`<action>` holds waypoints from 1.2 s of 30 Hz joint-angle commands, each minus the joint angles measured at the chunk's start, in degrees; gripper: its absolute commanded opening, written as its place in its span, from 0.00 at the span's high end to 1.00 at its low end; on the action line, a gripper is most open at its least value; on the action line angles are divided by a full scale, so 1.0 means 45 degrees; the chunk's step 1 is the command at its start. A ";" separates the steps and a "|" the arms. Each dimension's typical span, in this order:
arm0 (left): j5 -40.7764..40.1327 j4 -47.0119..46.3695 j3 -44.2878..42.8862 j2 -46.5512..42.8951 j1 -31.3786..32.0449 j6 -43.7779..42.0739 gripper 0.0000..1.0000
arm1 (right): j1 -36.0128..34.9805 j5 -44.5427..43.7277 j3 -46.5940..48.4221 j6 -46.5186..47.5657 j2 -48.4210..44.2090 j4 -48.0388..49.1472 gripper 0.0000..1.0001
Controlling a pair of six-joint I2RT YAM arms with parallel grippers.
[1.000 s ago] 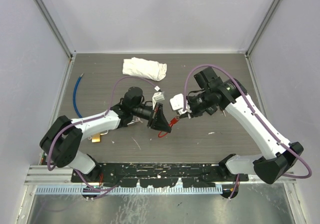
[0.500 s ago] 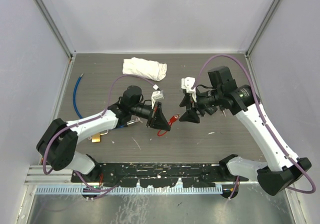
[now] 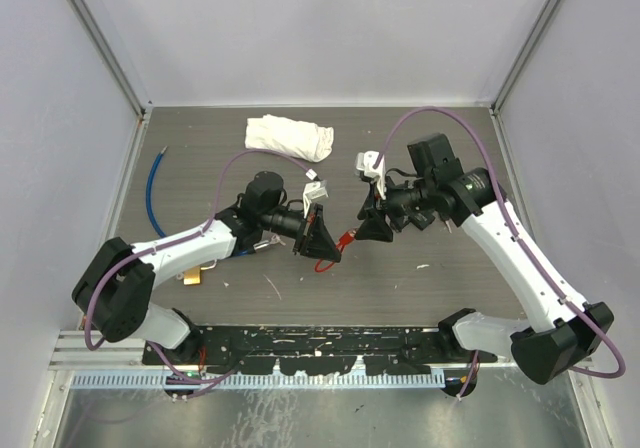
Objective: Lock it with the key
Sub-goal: Lock the lock.
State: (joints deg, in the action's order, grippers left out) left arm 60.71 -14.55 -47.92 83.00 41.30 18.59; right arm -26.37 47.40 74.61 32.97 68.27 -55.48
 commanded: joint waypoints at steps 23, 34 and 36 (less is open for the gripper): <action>0.0240 -0.0548 -0.0161 -0.0715 0.0044 0.0127 1.00 | -0.0444 -0.0105 -0.0420 0.0350 0.0350 0.0405 0.85; 0.1399 -0.2202 -0.0140 0.0098 0.0026 0.1613 1.00 | -0.0449 0.0501 -0.0166 0.7253 -0.0208 -0.1880 0.99; 0.1782 -0.2812 -0.0170 0.0432 0.0025 0.2145 1.00 | -0.0449 0.0342 0.0010 0.9195 -0.0083 -0.2635 0.99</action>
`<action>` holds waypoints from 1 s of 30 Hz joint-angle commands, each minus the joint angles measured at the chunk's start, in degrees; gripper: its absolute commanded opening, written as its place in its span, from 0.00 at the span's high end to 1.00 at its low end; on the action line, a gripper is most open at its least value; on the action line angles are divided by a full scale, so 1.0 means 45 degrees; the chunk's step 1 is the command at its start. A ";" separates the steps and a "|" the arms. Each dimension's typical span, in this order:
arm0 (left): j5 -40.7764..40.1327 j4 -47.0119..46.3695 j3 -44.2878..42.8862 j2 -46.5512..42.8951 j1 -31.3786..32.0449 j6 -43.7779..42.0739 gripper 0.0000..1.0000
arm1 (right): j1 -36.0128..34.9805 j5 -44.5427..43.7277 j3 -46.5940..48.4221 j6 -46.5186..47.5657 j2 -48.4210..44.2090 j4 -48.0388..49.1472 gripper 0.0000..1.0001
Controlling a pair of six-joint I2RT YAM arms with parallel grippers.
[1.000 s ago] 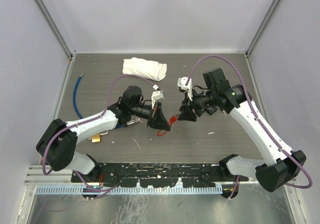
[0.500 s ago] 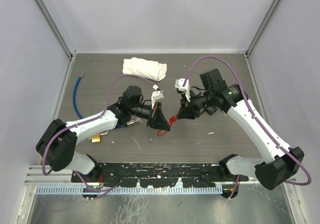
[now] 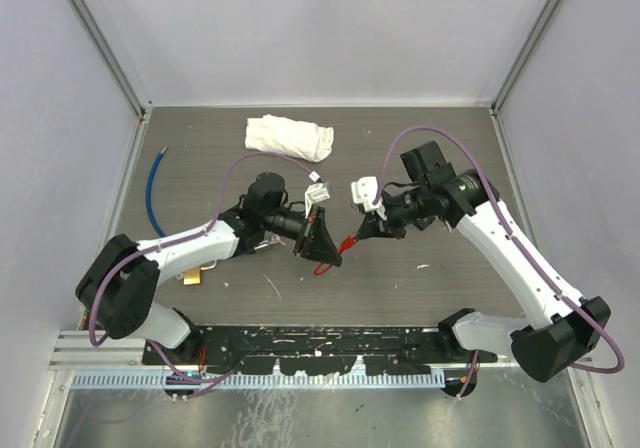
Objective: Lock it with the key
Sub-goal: Lock the lock.
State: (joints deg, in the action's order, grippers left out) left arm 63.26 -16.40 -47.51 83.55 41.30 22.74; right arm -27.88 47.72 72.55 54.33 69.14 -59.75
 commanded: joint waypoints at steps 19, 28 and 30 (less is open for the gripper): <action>0.2529 0.0604 -0.1368 0.1561 -0.0411 -0.0489 1.00 | -0.0094 -0.1132 0.2151 0.8543 0.0539 -0.3589 0.99; 0.3805 0.3147 -0.2262 0.2173 -0.0649 -0.1419 1.00 | -0.0094 -0.0997 0.3447 1.0659 0.0627 -0.5294 0.99; 0.3990 0.3434 -0.2473 0.2338 -0.0672 -0.1436 1.00 | -0.0122 -0.1037 0.3333 1.0909 0.0559 -0.5297 0.99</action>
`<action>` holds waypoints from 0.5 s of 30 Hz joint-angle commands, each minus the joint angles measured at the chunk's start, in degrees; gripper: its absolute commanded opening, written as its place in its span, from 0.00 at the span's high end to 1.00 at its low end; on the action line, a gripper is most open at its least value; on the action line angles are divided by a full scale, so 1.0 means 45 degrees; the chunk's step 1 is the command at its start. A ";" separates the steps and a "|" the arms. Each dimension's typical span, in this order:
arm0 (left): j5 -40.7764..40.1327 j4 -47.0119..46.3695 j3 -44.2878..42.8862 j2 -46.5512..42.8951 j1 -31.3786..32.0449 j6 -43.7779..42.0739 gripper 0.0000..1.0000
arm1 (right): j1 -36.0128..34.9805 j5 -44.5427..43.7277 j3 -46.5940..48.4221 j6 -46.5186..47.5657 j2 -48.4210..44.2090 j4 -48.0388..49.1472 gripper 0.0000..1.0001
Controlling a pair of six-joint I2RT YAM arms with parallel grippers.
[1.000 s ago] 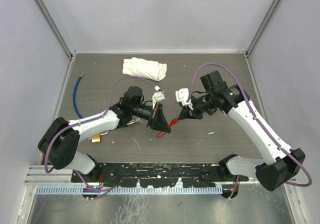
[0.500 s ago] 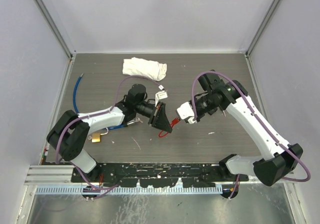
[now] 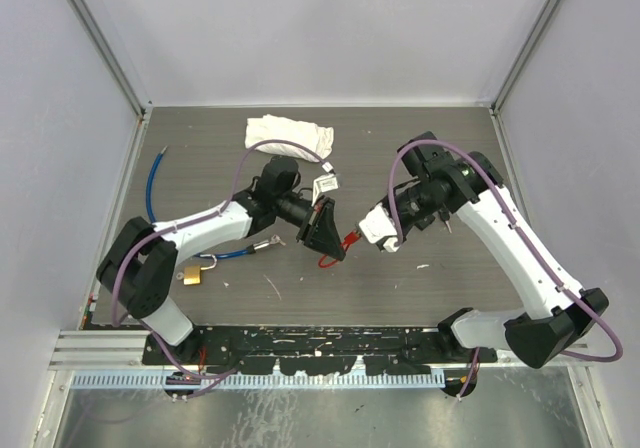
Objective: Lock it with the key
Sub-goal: Lock the lock.
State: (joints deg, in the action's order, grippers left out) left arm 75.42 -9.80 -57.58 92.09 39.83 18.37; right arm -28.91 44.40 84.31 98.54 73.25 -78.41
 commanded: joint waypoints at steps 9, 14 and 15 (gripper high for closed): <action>0.1991 0.3089 -0.1018 0.1296 -0.0763 -0.0719 1.00 | 0.0086 -0.0179 0.0716 0.0144 -0.0544 -0.1035 0.99; 0.2103 0.4086 -0.1649 0.1645 -0.0998 -0.0978 1.00 | 0.0095 0.0205 0.1697 -0.4076 0.0038 -0.0878 0.99; 0.2114 0.4446 -0.1825 0.1693 -0.1000 -0.1158 1.00 | 0.0091 0.0462 0.1796 -0.4697 0.0217 -0.1116 0.99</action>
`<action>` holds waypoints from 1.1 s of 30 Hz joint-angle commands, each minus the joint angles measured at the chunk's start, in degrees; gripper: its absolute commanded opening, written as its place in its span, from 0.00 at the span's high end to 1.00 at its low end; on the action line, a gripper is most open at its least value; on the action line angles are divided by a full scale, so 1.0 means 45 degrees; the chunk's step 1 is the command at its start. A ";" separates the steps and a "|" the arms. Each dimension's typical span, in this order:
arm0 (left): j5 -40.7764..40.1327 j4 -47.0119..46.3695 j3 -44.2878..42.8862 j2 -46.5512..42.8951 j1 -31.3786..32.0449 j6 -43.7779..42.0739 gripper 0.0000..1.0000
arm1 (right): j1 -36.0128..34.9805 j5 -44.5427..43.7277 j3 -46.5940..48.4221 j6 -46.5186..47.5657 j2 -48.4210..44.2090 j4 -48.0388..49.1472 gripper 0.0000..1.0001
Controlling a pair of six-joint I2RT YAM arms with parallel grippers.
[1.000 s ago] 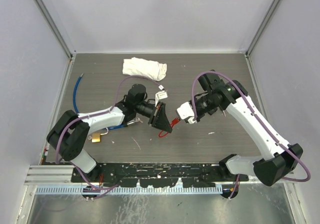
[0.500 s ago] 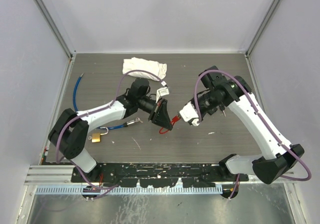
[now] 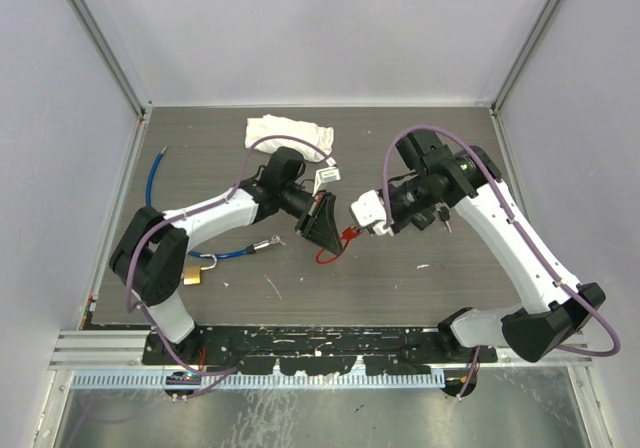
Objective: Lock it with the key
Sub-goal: Lock the lock.
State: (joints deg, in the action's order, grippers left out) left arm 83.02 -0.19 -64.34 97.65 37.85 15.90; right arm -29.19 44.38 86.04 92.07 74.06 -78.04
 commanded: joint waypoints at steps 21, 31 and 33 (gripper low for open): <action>0.1755 0.5395 -0.2527 0.1778 -0.0932 -0.1749 1.00 | -0.1090 -0.0189 0.0875 -0.5833 -0.0580 -0.0083 0.99; 0.1949 0.5602 -0.2919 0.2233 -0.0964 -0.1717 1.00 | -0.1433 -0.0837 -0.1131 0.0306 -0.2490 -0.1239 0.99; 0.1959 0.5627 -0.3027 0.2380 -0.0981 -0.1671 1.00 | -0.1438 -0.0338 -0.0080 -0.1481 -0.1906 -0.1229 0.99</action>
State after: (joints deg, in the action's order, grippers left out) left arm 90.19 24.21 -75.94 106.50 36.62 8.47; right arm -35.18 38.30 78.61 90.94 65.25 -73.63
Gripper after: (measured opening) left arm 0.041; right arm 0.049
